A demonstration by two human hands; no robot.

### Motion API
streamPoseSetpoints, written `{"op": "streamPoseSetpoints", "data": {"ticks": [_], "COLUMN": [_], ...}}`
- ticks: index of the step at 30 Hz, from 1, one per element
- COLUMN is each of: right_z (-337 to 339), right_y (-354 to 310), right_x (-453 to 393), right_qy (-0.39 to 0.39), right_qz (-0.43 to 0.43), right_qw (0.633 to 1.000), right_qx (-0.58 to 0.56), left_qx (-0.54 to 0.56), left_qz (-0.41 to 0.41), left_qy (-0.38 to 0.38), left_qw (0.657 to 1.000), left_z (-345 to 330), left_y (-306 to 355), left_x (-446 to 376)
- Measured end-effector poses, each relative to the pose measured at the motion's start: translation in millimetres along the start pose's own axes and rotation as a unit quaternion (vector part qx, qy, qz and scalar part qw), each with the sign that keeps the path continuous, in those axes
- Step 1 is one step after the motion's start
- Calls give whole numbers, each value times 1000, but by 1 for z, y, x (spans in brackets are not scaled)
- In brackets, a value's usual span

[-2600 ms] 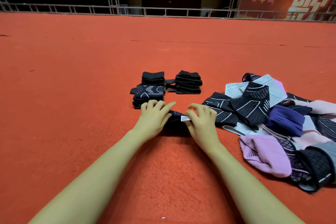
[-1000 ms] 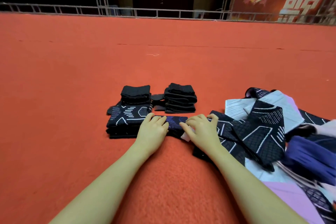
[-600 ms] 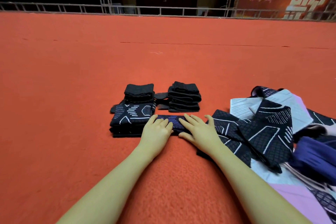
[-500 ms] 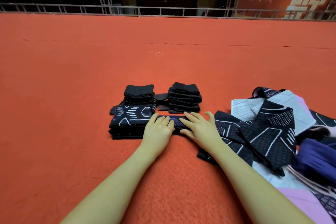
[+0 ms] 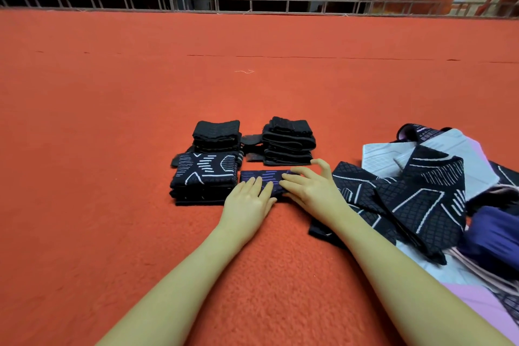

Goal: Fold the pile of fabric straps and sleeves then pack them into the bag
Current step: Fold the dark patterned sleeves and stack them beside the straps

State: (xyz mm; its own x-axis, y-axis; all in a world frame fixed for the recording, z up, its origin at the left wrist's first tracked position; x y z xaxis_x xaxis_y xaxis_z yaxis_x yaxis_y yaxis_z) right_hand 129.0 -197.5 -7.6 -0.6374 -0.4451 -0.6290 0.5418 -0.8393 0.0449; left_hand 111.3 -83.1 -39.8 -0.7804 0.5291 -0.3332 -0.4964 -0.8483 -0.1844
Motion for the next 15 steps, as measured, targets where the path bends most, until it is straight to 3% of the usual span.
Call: {"op": "streamPoseSetpoints", "data": {"ticks": [8,10,12,15], "right_z": [-16,-15,-10,26], "right_y": [5,4,7,11], "right_x": [20,27,34,45], "right_qy": [-181,-226,-228,-138], "right_qz": [-120,-138,-149,-188], "right_qw": [976,964,962,972], "right_qx": [-12,-5,3,-12], "left_qx": [35,19,8,16], "left_qz": [39,35,39,19], "left_qy": [-35,-82,-84,-75], "left_qw": [998,996,996,997], "left_z": [9,9,16,28], "left_y": [8,11,15,33], "left_x": [7,8,11,18]}}
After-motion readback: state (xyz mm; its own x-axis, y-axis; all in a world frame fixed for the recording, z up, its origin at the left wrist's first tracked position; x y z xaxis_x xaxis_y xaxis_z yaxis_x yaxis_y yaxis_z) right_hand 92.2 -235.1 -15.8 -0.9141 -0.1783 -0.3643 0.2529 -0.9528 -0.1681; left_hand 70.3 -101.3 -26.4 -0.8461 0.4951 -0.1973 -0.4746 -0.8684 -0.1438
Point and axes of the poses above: each hand's wrist, its own x-axis away from the middle knuckle, its own z-axis out of the back of the hand, y = z × x, the point moved 7 cm from there along -x, towards the middle knuckle, and after that the axes turned 14 degrees about -z, right-handed, at the moved point
